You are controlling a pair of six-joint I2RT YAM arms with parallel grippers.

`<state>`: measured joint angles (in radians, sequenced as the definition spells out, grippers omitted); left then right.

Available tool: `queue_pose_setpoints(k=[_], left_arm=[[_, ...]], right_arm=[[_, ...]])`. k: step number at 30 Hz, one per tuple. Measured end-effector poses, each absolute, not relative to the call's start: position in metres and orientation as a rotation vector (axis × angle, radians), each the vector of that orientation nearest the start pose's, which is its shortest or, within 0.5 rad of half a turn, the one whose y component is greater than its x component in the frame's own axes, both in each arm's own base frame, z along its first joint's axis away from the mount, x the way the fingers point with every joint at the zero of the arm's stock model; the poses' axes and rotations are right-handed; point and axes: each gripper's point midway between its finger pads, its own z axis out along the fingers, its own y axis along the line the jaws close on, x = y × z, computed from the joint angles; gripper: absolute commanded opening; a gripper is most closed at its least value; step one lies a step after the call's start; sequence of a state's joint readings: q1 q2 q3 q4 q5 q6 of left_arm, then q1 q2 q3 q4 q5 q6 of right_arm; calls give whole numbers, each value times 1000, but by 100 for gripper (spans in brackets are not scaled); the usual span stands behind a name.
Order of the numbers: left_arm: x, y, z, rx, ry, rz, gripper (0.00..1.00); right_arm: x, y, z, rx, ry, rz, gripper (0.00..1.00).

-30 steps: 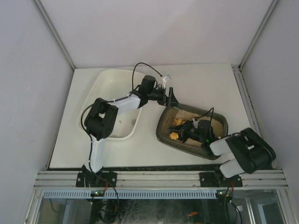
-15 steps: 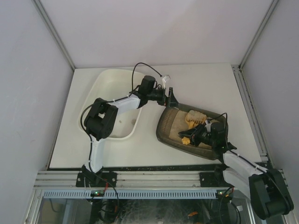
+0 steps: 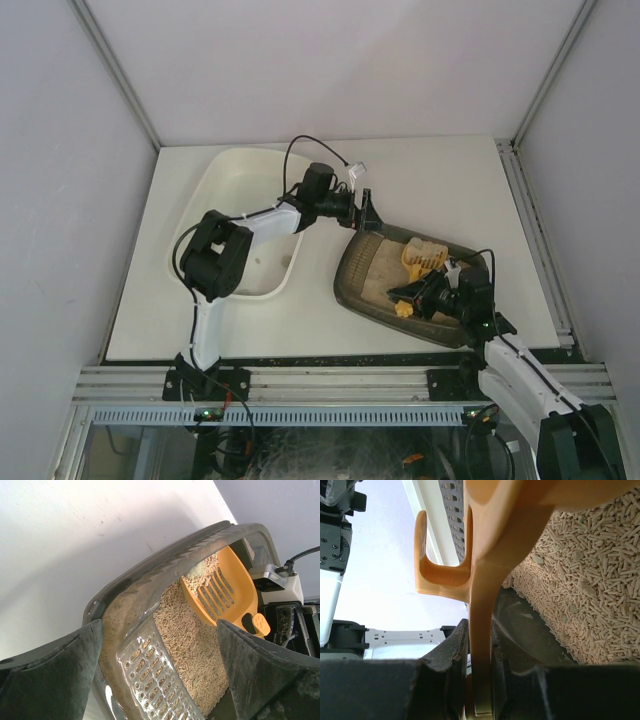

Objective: Clean the litter box

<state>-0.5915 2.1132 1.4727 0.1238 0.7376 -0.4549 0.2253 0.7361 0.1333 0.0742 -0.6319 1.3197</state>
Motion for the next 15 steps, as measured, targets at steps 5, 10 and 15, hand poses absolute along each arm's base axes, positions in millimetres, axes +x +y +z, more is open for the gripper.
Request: queue_pose_setpoints(k=[5,10,15], left_arm=[[370,-409,114,648,2158,-1380,100],[368,-410,114,652,2163,-1383,100],[366,-410,114,656,2166,-1383,100]], right_arm=[[178,182,96,842,2264,1509,0],[170,182,97,832,2288,1523,0],[163,183,95,835,2327,1526,0]])
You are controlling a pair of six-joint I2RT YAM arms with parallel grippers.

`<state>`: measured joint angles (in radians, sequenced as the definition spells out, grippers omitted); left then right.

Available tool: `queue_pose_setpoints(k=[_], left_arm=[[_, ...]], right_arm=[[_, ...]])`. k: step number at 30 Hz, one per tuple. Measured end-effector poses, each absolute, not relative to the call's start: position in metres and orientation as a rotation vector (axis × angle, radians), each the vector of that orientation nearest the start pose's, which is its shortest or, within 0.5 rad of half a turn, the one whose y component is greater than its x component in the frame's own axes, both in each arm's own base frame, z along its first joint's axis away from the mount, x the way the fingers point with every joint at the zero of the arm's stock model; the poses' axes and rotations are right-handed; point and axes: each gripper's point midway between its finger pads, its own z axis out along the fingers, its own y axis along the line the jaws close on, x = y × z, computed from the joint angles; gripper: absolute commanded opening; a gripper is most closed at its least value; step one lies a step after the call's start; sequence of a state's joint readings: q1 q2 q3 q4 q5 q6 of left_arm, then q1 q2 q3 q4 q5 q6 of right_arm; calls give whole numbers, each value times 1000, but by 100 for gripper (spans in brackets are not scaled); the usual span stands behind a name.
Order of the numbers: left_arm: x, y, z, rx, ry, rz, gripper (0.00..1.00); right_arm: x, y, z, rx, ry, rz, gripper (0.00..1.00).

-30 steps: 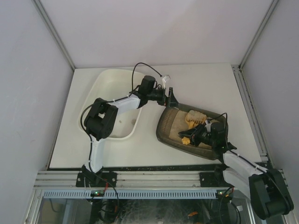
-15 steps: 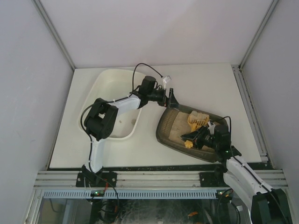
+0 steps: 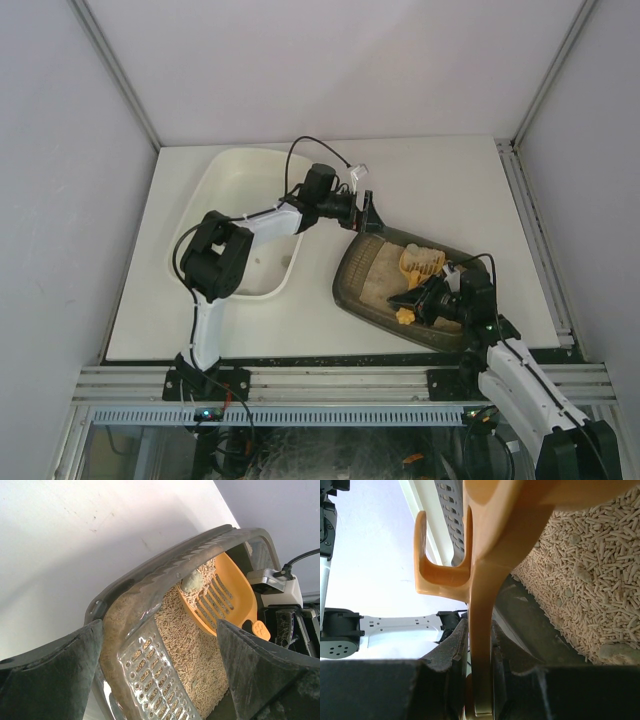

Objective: Clean the litter box

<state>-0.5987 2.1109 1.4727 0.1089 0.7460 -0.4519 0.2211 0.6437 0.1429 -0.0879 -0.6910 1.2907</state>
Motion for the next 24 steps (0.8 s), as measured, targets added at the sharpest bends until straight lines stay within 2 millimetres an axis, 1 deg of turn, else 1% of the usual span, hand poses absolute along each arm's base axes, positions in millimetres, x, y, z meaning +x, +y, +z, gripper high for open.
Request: queue_pose_setpoints(k=[13,24], left_arm=[[366,-410,114,659,2167,-1379,100],[366,-410,113,665,2166,-1376,100]], right_arm=[[159,183,96,782,2390,1507,0],[154,183,100,733,2386,1518,0]])
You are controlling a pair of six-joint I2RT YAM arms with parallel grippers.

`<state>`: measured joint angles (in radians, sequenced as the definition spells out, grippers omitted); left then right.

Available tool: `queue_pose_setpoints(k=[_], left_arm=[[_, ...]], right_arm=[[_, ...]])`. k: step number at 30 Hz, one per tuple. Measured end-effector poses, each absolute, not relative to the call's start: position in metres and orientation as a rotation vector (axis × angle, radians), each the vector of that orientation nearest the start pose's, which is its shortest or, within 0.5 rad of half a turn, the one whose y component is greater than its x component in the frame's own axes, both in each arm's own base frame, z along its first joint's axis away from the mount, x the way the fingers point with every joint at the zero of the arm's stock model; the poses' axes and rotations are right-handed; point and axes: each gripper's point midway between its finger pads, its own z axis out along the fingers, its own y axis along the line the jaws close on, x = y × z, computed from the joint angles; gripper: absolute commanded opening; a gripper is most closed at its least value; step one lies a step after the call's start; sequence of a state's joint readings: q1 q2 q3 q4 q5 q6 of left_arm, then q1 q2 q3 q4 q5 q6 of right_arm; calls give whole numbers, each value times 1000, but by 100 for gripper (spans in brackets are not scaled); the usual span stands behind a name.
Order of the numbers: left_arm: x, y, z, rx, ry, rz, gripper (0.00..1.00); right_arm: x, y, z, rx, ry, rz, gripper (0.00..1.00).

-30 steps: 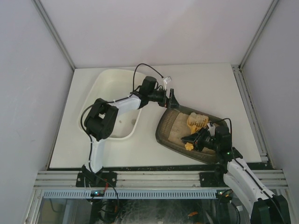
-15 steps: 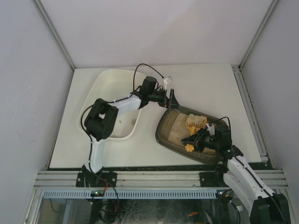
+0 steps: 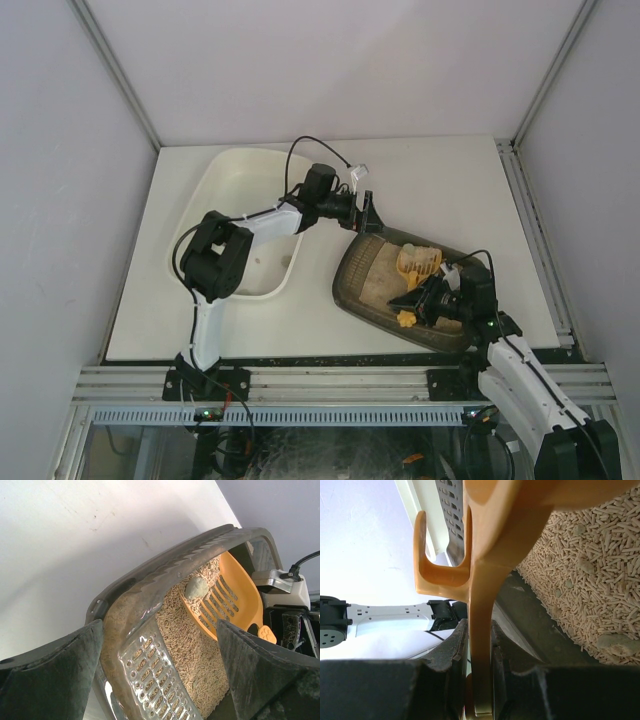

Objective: Clean the litter box

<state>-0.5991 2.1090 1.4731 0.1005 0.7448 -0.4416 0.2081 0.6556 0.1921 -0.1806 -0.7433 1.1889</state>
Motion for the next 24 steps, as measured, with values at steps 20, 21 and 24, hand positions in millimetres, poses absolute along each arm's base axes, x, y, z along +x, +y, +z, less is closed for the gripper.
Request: queue_pose_setpoints(k=[20,21,24], left_arm=[[365,-408,113,680,2191,-1356,100],[365,-408,113,683,2195,-1350,100],[365,-407,113,690,2207,-1336,100]], right_arm=[[136,197,109,598,2448,1621,0],[135,198,109,591,2450,1625,0],[132,200,113,569,2456,1644,0]])
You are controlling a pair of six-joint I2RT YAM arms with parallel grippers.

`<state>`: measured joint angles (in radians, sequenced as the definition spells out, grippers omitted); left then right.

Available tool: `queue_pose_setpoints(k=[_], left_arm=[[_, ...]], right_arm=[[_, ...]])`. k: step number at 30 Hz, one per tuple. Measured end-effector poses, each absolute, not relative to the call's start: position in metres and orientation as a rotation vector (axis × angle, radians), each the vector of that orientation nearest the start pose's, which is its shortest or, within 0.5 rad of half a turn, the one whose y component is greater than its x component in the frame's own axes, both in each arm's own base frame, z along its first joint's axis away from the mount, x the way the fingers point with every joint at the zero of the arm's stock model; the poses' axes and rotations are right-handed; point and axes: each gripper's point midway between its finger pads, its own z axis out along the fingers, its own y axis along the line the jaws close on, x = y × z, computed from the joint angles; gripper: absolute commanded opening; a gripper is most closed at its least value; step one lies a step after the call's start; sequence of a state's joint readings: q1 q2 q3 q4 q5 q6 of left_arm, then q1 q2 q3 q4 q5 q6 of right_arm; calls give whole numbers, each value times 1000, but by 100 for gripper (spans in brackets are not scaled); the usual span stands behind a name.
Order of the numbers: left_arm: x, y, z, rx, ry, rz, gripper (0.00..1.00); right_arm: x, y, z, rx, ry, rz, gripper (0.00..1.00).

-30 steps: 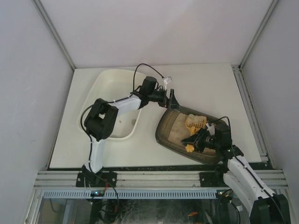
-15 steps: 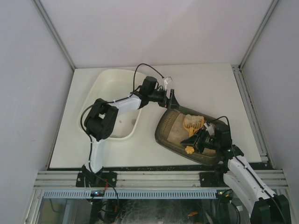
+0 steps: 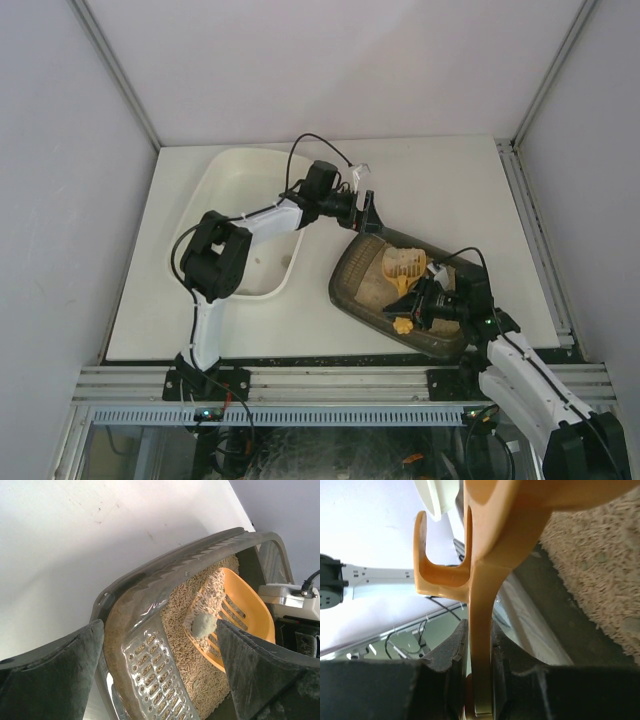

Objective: Clean the litter box

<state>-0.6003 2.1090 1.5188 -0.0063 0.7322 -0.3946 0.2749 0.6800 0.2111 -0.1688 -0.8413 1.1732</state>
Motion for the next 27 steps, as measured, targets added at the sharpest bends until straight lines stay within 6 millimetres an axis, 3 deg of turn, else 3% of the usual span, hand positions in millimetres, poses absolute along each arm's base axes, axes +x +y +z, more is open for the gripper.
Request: queue_pose_setpoints(k=[10,15,21,27], left_arm=[[366,-400,112,706,2250,-1272,100],[358,-384,87,672,2397,-1178,100],[351,-373,76,664,2476,-1117,100],[348,-361,81,688,2500,-1049,100]], right_arm=[[118,206,135,443,2443,1758,0],[113,206,140,402,2430,1781,0],[106,204,142,379,2427,1781,0],[97,202,142,328,2426,1782,0]])
